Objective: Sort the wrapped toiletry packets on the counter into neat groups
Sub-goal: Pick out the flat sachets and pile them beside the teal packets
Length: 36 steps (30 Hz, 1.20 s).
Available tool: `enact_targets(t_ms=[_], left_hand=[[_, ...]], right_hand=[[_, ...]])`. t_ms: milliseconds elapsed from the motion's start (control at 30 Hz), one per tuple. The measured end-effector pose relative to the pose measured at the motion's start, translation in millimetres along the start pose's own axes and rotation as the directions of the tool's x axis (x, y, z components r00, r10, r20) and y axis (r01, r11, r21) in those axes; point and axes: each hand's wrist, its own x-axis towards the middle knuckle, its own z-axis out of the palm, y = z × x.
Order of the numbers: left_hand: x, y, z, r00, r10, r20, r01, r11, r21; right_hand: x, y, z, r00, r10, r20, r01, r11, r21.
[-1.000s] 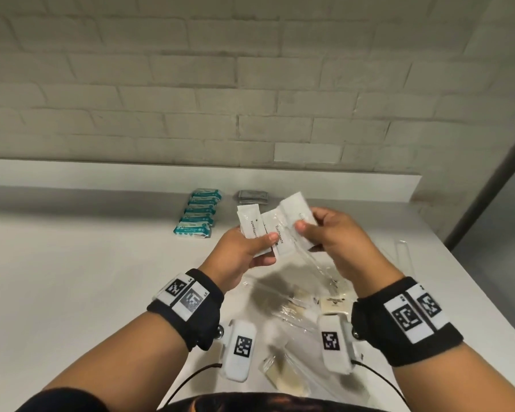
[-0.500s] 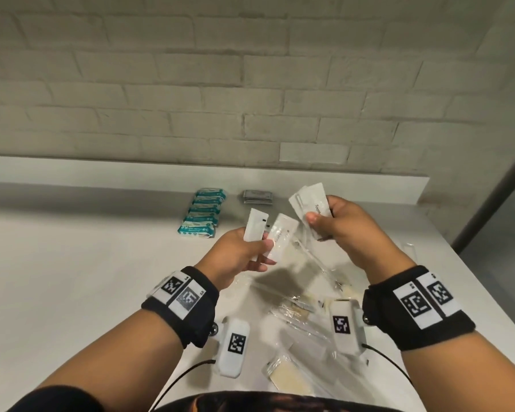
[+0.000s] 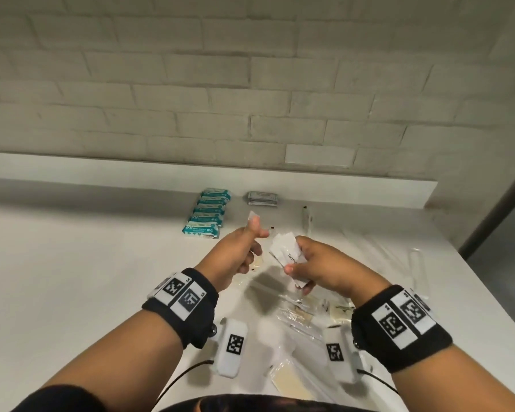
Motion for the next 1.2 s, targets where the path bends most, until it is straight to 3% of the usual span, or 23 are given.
enact_targets(t_ms=[100,200,300,367,433,500,567,667,767,833,933,1033,1100,1200], left_hand=[[4.3,-2.7,-6.1,0.997,-0.072,-0.022,0.072,0.997,-0.010],[6.6,-3.9,-9.5,1.000,-0.017,-0.002,0.017,0.959,0.283],[7.3,-3.9,-12.0,0.999,0.047,-0.024,-0.033,0.910,0.414],[7.7,0.2,-9.8,0.997,0.080,-0.009,-0.068,0.898,0.435],[12.8,4.0,-3.5,0.993,0.115,0.002,-0.106,0.913,0.394],[12.8,10.0,4.8,0.987,0.159,-0.013,-0.148,0.944,0.296],[11.0,13.3,9.6,0.982,0.184,-0.040,-0.180,0.980,0.082],[4.8,13.4,11.2,0.989,0.146,0.002,-0.140,0.951,-0.276],[-1.7,7.7,15.9,0.978,0.133,0.160,-0.093,0.967,-0.237],[-1.6,6.0,22.9,0.984,0.099,0.151,-0.063,0.973,-0.223],[1.2,11.6,30.0,0.997,0.026,0.070,0.000,0.941,-0.340],[10.3,13.4,24.9,1.000,0.006,-0.018,-0.013,0.902,-0.432],[10.5,15.8,21.5,1.000,0.014,0.011,-0.009,0.920,-0.391],[5.7,20.6,25.6,0.996,0.009,0.092,0.015,0.965,-0.261]], right_hand=[[1.0,7.6,-11.4,0.992,-0.003,-0.127,0.013,0.997,0.077],[0.0,3.9,-27.3,0.979,-0.014,-0.202,0.042,0.990,0.135],[0.6,-4.9,-39.3,0.983,-0.065,-0.170,0.068,0.998,0.012],[1.3,-16.0,-36.8,0.994,-0.103,-0.042,0.095,0.984,-0.153],[4.7,-24.7,-26.8,0.995,-0.081,0.051,0.093,0.952,-0.293],[9.7,-26.4,-15.1,0.998,-0.053,0.030,0.059,0.954,-0.295],[12.8,-22.0,-6.0,0.999,-0.043,-0.022,0.042,0.998,-0.049],[15.2,-15.8,-3.8,0.998,-0.033,-0.057,0.047,0.966,0.252],[17.4,-20.1,0.4,0.997,-0.062,-0.055,0.076,0.940,0.333],[18.2,-26.4,7.5,0.997,-0.065,-0.032,0.072,0.938,0.338],[15.1,-30.4,15.1,0.999,-0.026,-0.048,0.035,0.979,0.202],[8.3,-27.0,6.6,0.978,-0.069,-0.195,0.038,0.986,-0.162],[5.3,-25.3,-0.6,0.962,-0.176,-0.211,0.091,0.929,-0.360],[6.5,-28.5,-1.4,0.946,-0.319,-0.060,0.230,0.791,-0.567]])
